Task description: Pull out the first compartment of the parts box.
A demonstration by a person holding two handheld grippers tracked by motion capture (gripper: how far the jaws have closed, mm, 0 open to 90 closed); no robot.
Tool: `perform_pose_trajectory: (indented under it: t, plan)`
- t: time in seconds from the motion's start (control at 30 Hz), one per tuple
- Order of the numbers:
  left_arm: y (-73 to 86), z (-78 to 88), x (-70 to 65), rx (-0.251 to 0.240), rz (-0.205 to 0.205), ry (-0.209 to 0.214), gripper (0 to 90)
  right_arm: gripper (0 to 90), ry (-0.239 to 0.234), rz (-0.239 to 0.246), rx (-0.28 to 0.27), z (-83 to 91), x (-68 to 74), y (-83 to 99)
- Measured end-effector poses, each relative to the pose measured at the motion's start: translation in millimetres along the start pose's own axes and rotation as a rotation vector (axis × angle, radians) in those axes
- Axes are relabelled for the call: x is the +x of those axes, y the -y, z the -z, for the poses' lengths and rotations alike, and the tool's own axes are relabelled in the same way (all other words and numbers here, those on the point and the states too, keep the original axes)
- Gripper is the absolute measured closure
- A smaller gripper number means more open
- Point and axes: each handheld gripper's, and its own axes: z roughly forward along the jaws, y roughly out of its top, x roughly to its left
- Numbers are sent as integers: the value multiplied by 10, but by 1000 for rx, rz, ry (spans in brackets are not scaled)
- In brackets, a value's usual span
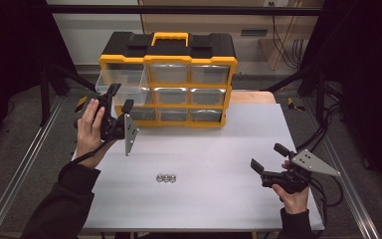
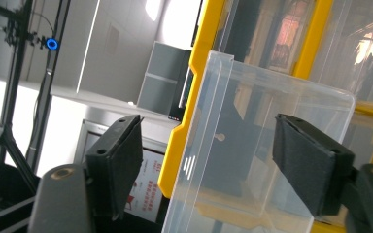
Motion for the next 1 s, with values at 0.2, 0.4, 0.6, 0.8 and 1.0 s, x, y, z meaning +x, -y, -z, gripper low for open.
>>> perform_pose_trajectory:
  t: [0.2, 0.4, 0.6, 0.8, 1.0]
  plan:
    - [12, 43, 57, -31, 143, 31, 231, 11, -5, -5, 5, -3, 2, 1]
    - [47, 80, 119, -33, 268, 70, 210, 11, -1, -1, 9, -7, 5, 1]
    - [104, 121, 157, -43, 466, 150, 200, 9, -7, -5, 12, -16, 13, 3]
    - [146, 136, 202, -69, 572, 169, 217, 8, -8, -2, 12, -16, 9, 4]
    - [196, 157, 253, -84, 741, 242, 202, 8, -6, -5, 14, -17, 11, 3]
